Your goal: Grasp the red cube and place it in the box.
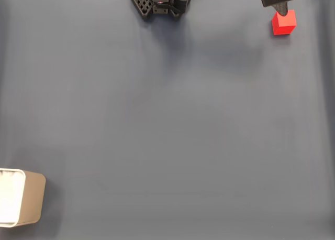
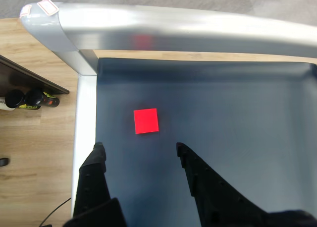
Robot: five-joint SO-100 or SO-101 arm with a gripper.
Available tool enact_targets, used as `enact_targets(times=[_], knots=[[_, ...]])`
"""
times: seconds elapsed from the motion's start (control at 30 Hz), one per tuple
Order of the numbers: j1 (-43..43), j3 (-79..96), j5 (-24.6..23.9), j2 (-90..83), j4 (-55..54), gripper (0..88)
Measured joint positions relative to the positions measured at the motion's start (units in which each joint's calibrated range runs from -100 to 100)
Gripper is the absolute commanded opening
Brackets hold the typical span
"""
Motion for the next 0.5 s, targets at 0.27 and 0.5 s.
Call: enact_targets(times=[0.27, 0.5], knots=[[0.0, 3.98, 0.0, 1.91, -4.77, 34.4], [0.67, 7.05, 0.1, 3.65, -8.83, 34.7]])
